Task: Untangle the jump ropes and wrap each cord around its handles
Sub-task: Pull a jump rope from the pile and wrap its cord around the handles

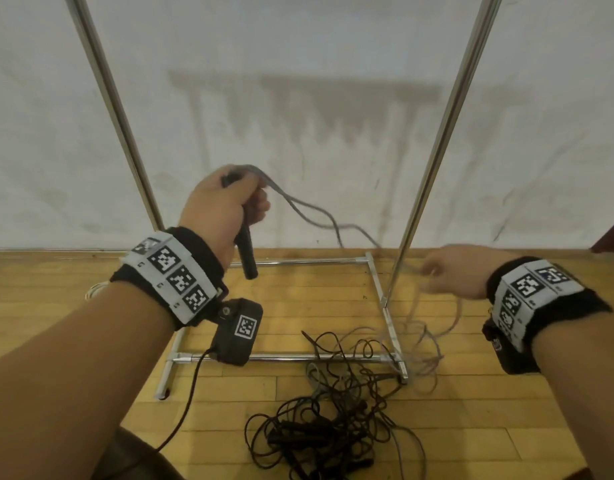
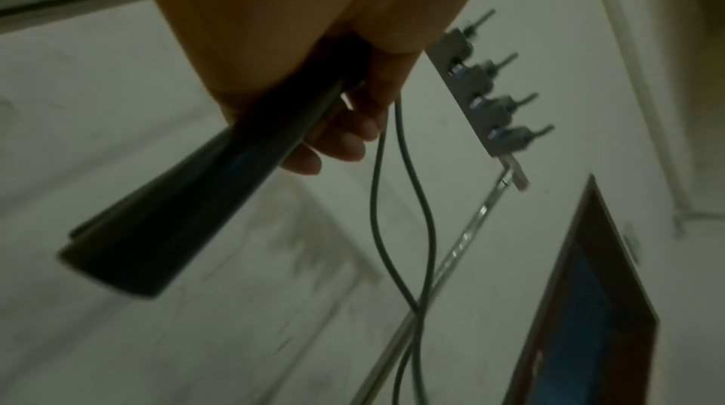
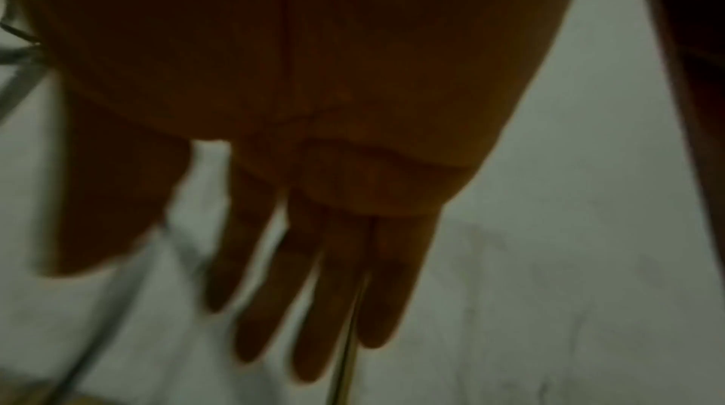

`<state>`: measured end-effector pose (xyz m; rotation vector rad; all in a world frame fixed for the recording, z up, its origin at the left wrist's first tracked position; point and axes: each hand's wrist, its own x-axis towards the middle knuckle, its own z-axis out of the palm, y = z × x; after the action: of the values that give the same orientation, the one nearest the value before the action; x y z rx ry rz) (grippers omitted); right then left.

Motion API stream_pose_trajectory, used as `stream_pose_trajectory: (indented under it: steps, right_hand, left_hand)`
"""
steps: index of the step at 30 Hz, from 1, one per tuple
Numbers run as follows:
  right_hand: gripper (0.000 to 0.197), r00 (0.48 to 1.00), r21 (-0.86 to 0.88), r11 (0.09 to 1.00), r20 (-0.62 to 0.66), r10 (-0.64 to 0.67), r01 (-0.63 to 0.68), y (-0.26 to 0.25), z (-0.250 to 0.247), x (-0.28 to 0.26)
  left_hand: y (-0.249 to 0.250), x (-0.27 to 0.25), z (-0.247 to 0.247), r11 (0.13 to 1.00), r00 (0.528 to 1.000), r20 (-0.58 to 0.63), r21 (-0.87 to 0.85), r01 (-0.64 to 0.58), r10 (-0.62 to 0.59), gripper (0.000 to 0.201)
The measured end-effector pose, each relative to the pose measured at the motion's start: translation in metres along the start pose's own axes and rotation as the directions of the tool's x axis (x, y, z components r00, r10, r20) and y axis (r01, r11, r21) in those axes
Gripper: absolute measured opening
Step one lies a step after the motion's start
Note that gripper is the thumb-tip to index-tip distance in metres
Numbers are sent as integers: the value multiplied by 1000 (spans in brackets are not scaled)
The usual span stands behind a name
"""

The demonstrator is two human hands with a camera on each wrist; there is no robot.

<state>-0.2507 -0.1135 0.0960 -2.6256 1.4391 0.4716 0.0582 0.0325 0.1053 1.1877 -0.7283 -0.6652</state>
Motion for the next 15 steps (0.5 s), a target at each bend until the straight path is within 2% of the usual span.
stream_pose_trajectory:
  steps: [1, 2, 4, 5, 7, 8, 10, 15]
  right_hand:
    - [43, 994, 16, 997, 69, -80, 79, -8, 2, 0]
    - [45, 985, 86, 984, 61, -162, 156, -17, 1, -2]
    - [48, 960, 345, 896, -77, -269, 279, -37, -4, -5]
    - [50, 944, 496, 804, -141, -298, 328, -49, -7, -5]
    - [59, 909, 730, 565, -195, -368, 385, -77, -13, -10]
    - [62, 889, 789, 467, -210, -406, 400, -89, -14, -13]
    - [64, 866, 842, 345, -248, -435, 415, -107, -11, -16]
    - [40, 892, 888, 257, -282, -353, 382, -125, -1, -9]
  left_hand:
    - [-4, -5, 4, 995, 996, 90, 96, -7, -2, 16]
    - [-7, -11, 9, 978, 983, 184, 208, -32, -7, 19]
    - [-11, -22, 19, 904, 933, 356, 413, -106, -54, 22]
    - [-12, -27, 23, 868, 903, 421, 476, -138, -87, 22]
    - [-12, -35, 32, 820, 858, 497, 540, -189, -129, 19]
    - [-11, -37, 35, 803, 849, 510, 559, -206, -137, 17]
    - [-7, -40, 38, 780, 849, 510, 584, -225, -137, 16]
    - [-5, -37, 37, 791, 904, 420, 579, -199, -79, 23]
